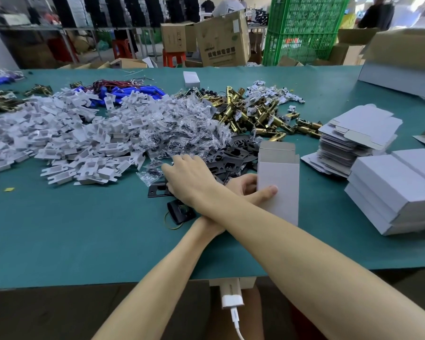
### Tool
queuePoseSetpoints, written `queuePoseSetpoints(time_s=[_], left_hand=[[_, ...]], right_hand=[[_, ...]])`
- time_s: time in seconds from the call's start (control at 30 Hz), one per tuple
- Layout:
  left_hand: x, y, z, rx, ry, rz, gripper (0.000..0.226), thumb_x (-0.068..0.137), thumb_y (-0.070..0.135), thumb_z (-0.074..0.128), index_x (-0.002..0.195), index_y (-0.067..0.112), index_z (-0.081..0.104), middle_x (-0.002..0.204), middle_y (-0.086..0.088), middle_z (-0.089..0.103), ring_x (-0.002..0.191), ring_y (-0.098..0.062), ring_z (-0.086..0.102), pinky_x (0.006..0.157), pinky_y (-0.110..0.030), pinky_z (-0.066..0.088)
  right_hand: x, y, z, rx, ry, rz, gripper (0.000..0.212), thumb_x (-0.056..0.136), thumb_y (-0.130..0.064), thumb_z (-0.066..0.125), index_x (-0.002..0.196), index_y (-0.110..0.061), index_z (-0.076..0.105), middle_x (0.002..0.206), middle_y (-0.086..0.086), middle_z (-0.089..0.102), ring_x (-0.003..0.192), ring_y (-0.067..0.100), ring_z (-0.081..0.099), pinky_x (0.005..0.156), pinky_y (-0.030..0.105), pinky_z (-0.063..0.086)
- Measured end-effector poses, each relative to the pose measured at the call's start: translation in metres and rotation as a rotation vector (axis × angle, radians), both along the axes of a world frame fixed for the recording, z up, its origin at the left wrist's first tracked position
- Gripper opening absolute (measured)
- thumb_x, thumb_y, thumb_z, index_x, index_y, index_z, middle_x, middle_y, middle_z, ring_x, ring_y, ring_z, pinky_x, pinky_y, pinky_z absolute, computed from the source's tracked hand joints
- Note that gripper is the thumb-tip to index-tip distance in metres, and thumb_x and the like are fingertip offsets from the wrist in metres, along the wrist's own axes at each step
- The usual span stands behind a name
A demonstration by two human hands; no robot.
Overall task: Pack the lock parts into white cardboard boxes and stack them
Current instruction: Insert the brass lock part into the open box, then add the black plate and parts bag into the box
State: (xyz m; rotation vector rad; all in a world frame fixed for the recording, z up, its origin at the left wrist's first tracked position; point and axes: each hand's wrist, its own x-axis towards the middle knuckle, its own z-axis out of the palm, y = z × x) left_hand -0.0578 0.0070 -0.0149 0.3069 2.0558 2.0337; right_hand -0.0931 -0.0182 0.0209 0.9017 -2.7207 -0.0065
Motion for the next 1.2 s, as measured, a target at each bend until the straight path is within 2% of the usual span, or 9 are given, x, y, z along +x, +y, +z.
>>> queuePoseSetpoints(time_s=[0.2, 0.33, 0.43, 0.6, 0.7, 0.8, 0.9, 1.0, 1.2], left_hand=[[-0.001, 0.001, -0.001, 0.012, 0.005, -0.024, 0.061, 0.082, 0.037, 0.075, 0.133, 0.005, 0.063, 0.124, -0.011, 0.075, 0.115, -0.026, 0.072, 0.102, -0.048, 0.056], [-0.003, -0.001, -0.003, 0.005, 0.015, -0.066, 0.064, 0.082, 0.043, 0.076, 0.133, 0.007, 0.062, 0.126, -0.007, 0.074, 0.114, -0.020, 0.073, 0.103, -0.048, 0.056], [-0.002, -0.002, -0.002, -0.025, 0.032, -0.075, 0.071, 0.078, 0.051, 0.076, 0.134, 0.009, 0.062, 0.125, -0.005, 0.075, 0.115, -0.020, 0.072, 0.103, -0.050, 0.056], [0.000, -0.007, -0.004, -0.018, 0.079, -0.110, 0.045, 0.094, 0.033, 0.074, 0.125, 0.002, 0.063, 0.117, -0.025, 0.072, 0.104, -0.032, 0.069, 0.094, -0.062, 0.056], [0.004, -0.011, -0.006, -0.016, 0.157, -0.115, 0.028, 0.096, 0.029, 0.071, 0.103, 0.003, 0.064, 0.089, -0.019, 0.068, 0.078, -0.022, 0.056, 0.069, -0.038, 0.050], [-0.001, -0.011, -0.005, -0.110, 0.205, -0.066, 0.007, 0.100, 0.009, 0.065, 0.095, 0.007, 0.061, 0.087, -0.008, 0.062, 0.082, -0.014, 0.054, 0.076, -0.030, 0.048], [-0.002, -0.008, -0.004, -0.118, 0.193, -0.072, 0.020, 0.100, 0.011, 0.068, 0.105, 0.030, 0.065, 0.100, 0.007, 0.072, 0.090, 0.000, 0.064, 0.079, -0.016, 0.050], [-0.002, -0.006, -0.004, -0.009, 0.102, -0.079, 0.022, 0.097, 0.021, 0.073, 0.117, 0.015, 0.067, 0.110, 0.005, 0.078, 0.103, -0.007, 0.073, 0.085, -0.018, 0.055], [-0.001, -0.005, -0.004, 0.041, 0.078, -0.071, 0.041, 0.094, 0.030, 0.076, 0.127, 0.011, 0.064, 0.119, -0.001, 0.077, 0.111, -0.017, 0.074, 0.090, -0.028, 0.058]], right_hand=[[0.003, 0.007, 0.008, -0.164, 0.139, -0.044, 0.015, 0.092, 0.000, 0.057, 0.104, -0.009, 0.061, 0.109, 0.010, 0.066, 0.107, 0.029, 0.057, 0.091, 0.035, 0.043], [0.003, 0.014, 0.015, -0.277, -0.006, -0.090, 0.011, 0.094, 0.000, 0.051, 0.096, -0.009, 0.045, 0.070, 0.001, 0.051, 0.065, 0.026, 0.051, 0.062, 0.034, 0.036], [0.003, 0.013, 0.015, -0.271, -0.094, -0.152, 0.027, 0.091, 0.008, 0.051, 0.112, -0.006, 0.043, 0.062, -0.001, 0.038, 0.049, 0.020, 0.038, 0.046, 0.032, 0.024], [0.001, 0.018, 0.020, -0.303, -0.302, -0.212, 0.020, 0.090, 0.009, 0.049, 0.080, -0.008, 0.044, 0.074, 0.006, 0.048, 0.067, 0.032, 0.052, 0.048, 0.036, 0.033], [0.001, 0.029, 0.032, -0.425, -0.354, -0.206, 0.021, 0.093, 0.006, 0.047, 0.104, -0.003, 0.062, 0.093, 0.013, 0.064, 0.083, 0.034, 0.064, 0.069, 0.046, 0.056], [0.004, 0.049, 0.047, -0.616, -0.471, -0.152, 0.015, 0.100, -0.001, 0.056, 0.110, -0.002, 0.067, 0.102, 0.015, 0.070, 0.082, 0.025, 0.069, 0.075, 0.039, 0.062], [0.007, 0.078, 0.069, -0.734, -0.408, -0.114, 0.025, 0.099, -0.005, 0.061, 0.124, -0.004, 0.065, 0.110, 0.011, 0.070, 0.077, 0.013, 0.064, 0.063, 0.018, 0.057], [0.008, 0.116, 0.089, -0.812, -0.348, -0.124, 0.033, 0.099, -0.004, 0.061, 0.131, -0.007, 0.065, 0.110, 0.010, 0.072, 0.071, 0.009, 0.063, 0.055, 0.014, 0.050], [0.009, 0.189, 0.095, -0.800, -0.278, -0.287, 0.020, 0.092, -0.001, 0.064, 0.106, -0.008, 0.077, 0.088, 0.014, 0.076, 0.070, 0.029, 0.070, 0.072, 0.041, 0.062]])
